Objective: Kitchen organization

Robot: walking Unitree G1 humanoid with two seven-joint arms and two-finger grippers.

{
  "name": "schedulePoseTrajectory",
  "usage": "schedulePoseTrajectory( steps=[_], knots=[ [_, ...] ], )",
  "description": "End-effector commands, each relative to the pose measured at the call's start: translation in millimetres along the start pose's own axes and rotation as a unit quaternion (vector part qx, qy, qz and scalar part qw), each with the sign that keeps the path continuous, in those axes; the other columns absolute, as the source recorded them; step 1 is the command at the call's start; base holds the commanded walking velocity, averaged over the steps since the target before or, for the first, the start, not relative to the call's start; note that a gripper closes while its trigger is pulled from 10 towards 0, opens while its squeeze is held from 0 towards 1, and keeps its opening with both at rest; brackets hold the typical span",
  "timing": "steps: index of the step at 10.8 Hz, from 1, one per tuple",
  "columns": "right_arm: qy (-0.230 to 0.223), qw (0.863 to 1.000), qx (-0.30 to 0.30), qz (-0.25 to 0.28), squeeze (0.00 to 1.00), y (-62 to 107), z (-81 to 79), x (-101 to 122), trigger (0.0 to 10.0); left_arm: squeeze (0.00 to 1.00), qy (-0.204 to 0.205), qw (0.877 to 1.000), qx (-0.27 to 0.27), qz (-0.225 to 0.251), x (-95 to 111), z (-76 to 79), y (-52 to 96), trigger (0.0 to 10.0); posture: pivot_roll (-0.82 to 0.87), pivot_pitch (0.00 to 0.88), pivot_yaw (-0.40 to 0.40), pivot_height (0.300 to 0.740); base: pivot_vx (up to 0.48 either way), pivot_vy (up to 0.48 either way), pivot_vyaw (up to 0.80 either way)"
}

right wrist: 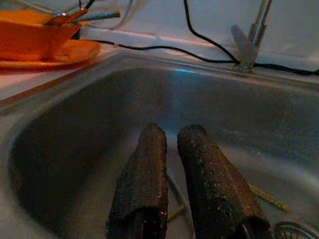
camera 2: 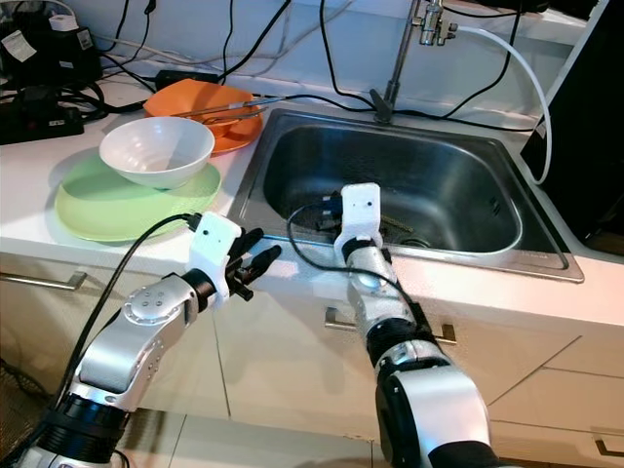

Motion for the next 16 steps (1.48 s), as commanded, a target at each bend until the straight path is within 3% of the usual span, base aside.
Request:
schedulePoseTrajectory(
  steps=[1,3,5,6,8,9,10,12,13,16],
  knots=[
    [-0.010,1.000,0.008,-0.004,0.00,1.2,-2.0,-2,10.0,0.00,0.002,1.000,-0.009,-0.015,-6,6.4,-2.1,10.0,0.27,0.026,-0.083,0.740,0.000,0.000,0.00],
    [-0.060,0.998,0.029,0.022,0.00,0.0,-12.8,6,10.0,0.00,-0.040,0.998,0.031,0.024,10,-2.7,-3.2,10.0,0.27,0.026,-0.084,0.740,0.000,0.000,0.00],
    [-0.107,0.992,0.042,0.051,0.00,0.4,-19.2,15,10.0,0.00,-0.089,0.990,0.079,0.071,38,-24.7,1.8,10.0,0.26,0.024,-0.079,0.740,0.000,0.000,0.00],
    [-0.114,0.990,0.046,0.066,0.00,2.1,-19.8,20,10.0,0.00,-0.121,0.983,0.109,0.085,51,-40.3,5.9,10.0,0.25,0.022,-0.078,0.740,0.000,0.000,0.00],
    [-0.128,0.986,0.054,0.087,0.00,5.7,-18.8,28,10.0,0.00,-0.228,0.959,0.153,0.075,71,-70.4,13.1,10.0,0.25,0.018,-0.073,0.740,0.000,0.000,0.00],
    [-0.131,0.987,0.047,0.087,0.00,6.6,-14.8,28,10.0,0.42,-0.252,0.953,0.157,0.058,73,-84.2,16.9,10.0,0.25,0.014,-0.065,0.740,0.000,0.000,0.00],
    [-0.129,0.987,0.041,0.084,0.00,7.2,-12.6,27,10.0,1.00,-0.254,0.954,0.154,0.047,72,-92.2,19.1,10.0,0.24,0.013,-0.064,0.740,0.000,0.000,0.00],
    [-0.132,0.987,0.037,0.079,0.00,9.5,-11.4,26,10.0,1.00,-0.284,0.947,0.152,0.011,73,-111.3,23.6,10.0,0.25,0.009,-0.059,0.740,0.000,0.000,0.00],
    [-0.134,0.987,0.037,0.077,0.00,10.1,-11.9,25,10.0,0.00,-0.304,0.944,0.124,-0.020,71,-118.5,24.2,10.0,0.25,0.007,-0.055,0.740,0.000,0.000,0.00],
    [-0.136,0.987,0.035,0.076,0.00,10.3,-12.3,26,10.0,0.00,-0.310,0.942,0.117,-0.049,69,-130.3,22.4,10.0,0.25,0.003,-0.052,0.740,0.000,0.000,0.00]
  ],
)
Point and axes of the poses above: a point about 5 cm out from each wrist's last joint towards the gripper, its own y axis pointing back from the gripper into the wrist, its own x axis along the axis of the wrist's last joint, z = x × y, the point moved 1 cm from there along -y, pointing out of the wrist towards the gripper, and after that the axes turned 2 degrees about -y, right-handed, at the moved point
